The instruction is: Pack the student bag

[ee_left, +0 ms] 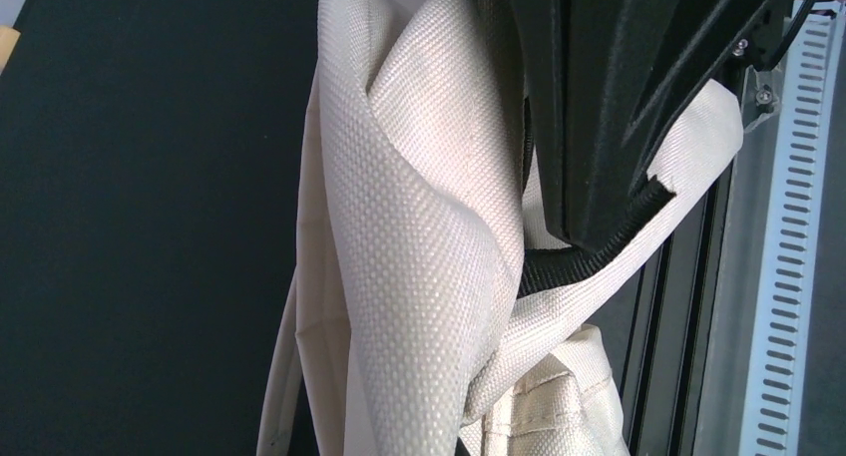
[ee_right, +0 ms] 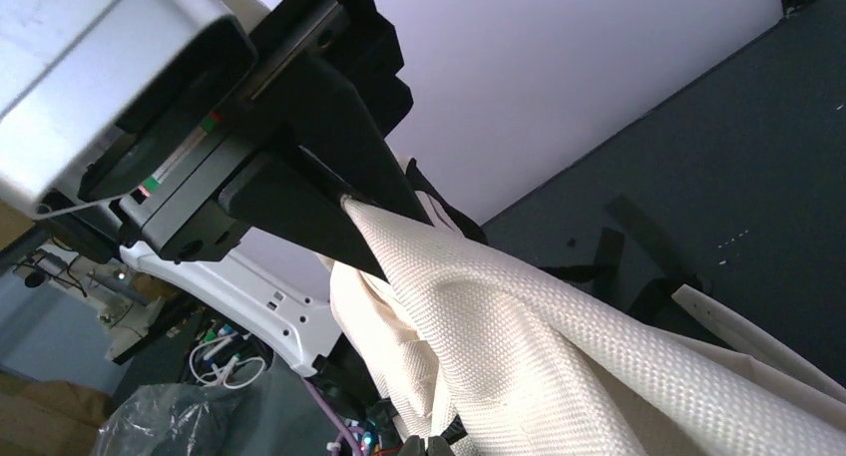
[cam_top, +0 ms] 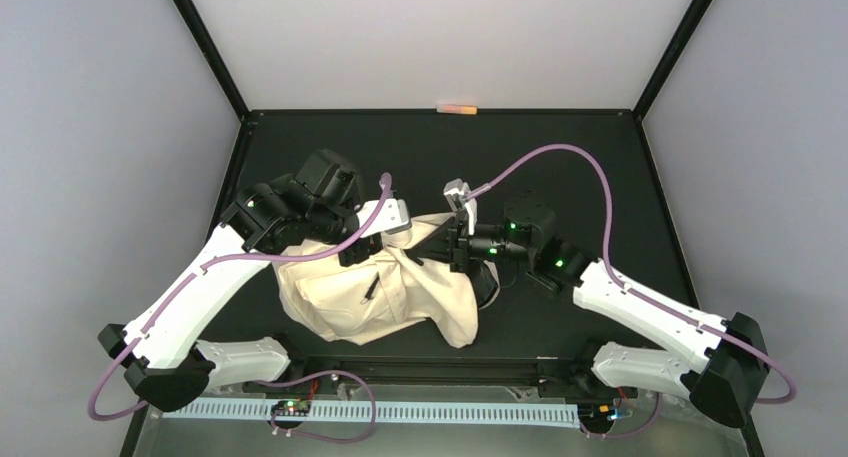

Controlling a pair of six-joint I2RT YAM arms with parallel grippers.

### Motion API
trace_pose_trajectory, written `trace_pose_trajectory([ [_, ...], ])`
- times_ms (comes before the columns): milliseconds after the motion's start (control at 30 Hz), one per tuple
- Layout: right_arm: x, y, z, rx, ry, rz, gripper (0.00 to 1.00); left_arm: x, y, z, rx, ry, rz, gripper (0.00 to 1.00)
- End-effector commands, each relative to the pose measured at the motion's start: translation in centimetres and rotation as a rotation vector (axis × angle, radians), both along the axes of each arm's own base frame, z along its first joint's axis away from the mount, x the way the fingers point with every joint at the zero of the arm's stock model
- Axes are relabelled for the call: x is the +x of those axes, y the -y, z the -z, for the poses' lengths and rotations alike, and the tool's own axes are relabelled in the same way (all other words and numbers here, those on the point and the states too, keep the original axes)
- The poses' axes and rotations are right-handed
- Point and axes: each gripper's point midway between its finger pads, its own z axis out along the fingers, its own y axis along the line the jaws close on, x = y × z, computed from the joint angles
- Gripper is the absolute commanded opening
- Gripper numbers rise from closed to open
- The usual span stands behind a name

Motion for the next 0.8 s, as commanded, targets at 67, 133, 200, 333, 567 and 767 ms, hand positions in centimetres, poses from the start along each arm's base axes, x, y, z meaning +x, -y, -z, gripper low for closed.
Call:
trace_pose_trajectory([
  [67, -0.2, -0.4, -0.5, -0.007, 0.021, -0.012, 0.13, -0.4, -0.2, -1.9, -0.051, 0.041, 0.003, 0.02],
  [133, 0.1, -0.3, 0.0, -0.031, 0.017, 0.007, 0.18, -0.4, -0.2, -2.0, -0.052, 0.045, 0.004, 0.02],
  [200, 0.3, -0.2, 0.7, -0.055, -0.002, 0.019, 0.21, -0.4, -0.1, -2.0, -0.053, 0.044, 0.005, 0.02],
  [333, 0.4, -0.1, 2.3, -0.091, -0.036, 0.030, 0.24, -0.3, -0.2, -2.1, -0.051, 0.048, 0.007, 0.02],
  [567, -0.4, -0.6, 2.1, -0.071, -0.038, -0.017, 0.19, -0.3, -0.1, -2.0, -0.052, 0.047, 0.009, 0.02],
  [767, -1.7, -2.7, 2.0, -0.056, -0.046, -0.102, 0.14, -0.2, -0.1, -2.0, -0.054, 0.047, 0.004, 0.02],
])
